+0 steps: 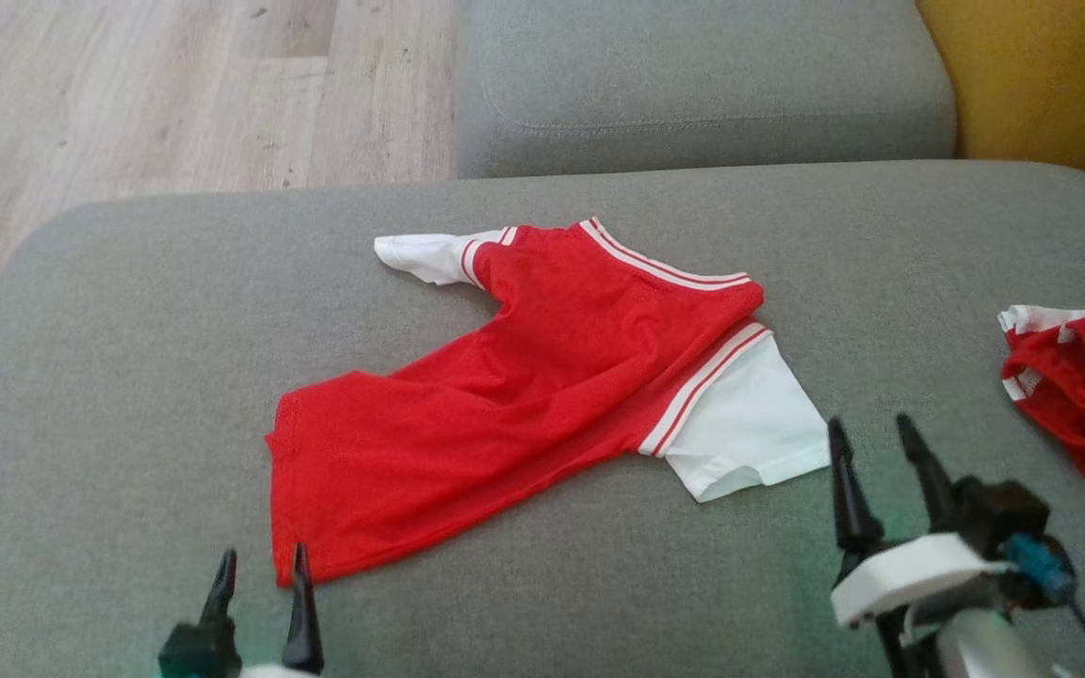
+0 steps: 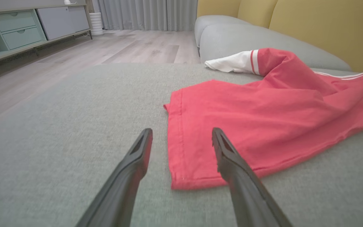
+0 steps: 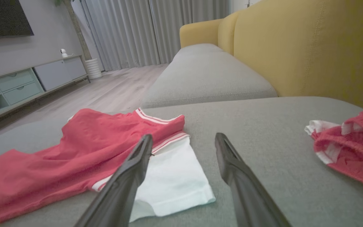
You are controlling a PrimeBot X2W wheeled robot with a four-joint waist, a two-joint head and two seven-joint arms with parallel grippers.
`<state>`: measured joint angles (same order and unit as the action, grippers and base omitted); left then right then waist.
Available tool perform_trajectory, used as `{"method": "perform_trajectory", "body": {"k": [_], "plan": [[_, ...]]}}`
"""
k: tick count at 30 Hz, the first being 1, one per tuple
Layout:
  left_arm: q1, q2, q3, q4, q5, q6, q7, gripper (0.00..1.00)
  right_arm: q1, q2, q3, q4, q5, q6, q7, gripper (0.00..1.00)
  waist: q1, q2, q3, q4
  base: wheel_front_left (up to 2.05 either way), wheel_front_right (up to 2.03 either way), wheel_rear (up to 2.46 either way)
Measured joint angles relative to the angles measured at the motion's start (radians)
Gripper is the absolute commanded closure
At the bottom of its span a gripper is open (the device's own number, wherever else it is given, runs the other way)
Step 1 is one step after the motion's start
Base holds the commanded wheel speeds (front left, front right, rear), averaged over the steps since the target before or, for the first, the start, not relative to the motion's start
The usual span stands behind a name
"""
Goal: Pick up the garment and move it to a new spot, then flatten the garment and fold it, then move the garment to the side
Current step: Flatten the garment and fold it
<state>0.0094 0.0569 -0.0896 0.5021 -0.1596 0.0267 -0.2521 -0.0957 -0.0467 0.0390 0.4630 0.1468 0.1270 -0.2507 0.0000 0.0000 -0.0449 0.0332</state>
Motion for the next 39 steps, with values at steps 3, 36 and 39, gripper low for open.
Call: {"method": "perform_trajectory", "body": {"k": [3,36,39], "plan": [[0.038,-0.001,0.008,0.000,0.004,0.000,0.000,0.00,0.027,0.000,0.021,0.007,0.000,0.000,0.000,0.00,0.0000,0.0000,-0.008,0.004,0.00,0.00,0.00],[-0.120,-0.007,-0.170,0.242,-0.484,-0.151,-0.013,0.00,-0.010,0.000,0.014,0.030,-0.016,0.000,0.000,0.00,0.0001,0.0000,0.106,-0.020,0.00,0.00,0.00],[-0.132,-0.007,-0.188,0.240,-0.545,-0.151,-0.013,0.00,-0.018,0.000,0.014,0.030,-0.016,0.000,0.000,0.00,0.0001,0.0000,0.112,-0.021,0.00,0.00,0.00]]}}
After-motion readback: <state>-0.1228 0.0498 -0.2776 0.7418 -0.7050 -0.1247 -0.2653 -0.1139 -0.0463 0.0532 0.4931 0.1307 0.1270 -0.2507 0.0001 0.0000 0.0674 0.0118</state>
